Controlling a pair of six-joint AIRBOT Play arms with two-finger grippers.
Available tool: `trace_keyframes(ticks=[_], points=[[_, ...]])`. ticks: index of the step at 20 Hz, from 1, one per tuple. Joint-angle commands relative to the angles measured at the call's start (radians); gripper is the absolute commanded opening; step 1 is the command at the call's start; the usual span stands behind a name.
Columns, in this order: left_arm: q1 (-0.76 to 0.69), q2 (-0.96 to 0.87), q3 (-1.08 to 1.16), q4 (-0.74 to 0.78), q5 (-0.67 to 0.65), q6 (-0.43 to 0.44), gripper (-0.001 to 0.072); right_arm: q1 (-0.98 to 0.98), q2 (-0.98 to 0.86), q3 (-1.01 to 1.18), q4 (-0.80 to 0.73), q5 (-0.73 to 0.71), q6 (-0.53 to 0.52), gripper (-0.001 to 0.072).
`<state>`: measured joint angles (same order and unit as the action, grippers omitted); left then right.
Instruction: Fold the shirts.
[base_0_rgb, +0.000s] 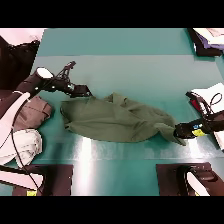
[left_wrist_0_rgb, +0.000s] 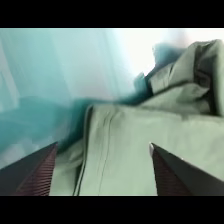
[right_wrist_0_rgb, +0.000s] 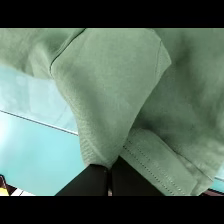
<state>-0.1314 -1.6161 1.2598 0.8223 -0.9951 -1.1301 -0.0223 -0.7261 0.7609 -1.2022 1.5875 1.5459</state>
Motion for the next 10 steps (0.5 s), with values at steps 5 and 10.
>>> trace_keyframes(ticks=[5,10], points=[[-0.047,-0.063,0.045,0.041,0.014,-0.018,0.0668,0.0,0.134,0.0,0.003,-0.094,0.048,0.0015],[-0.093,-0.072,0.044,0.087,-0.019,-0.016,0.042,0.0,0.192,0.0,0.004,-0.118,0.088,0.0015]])
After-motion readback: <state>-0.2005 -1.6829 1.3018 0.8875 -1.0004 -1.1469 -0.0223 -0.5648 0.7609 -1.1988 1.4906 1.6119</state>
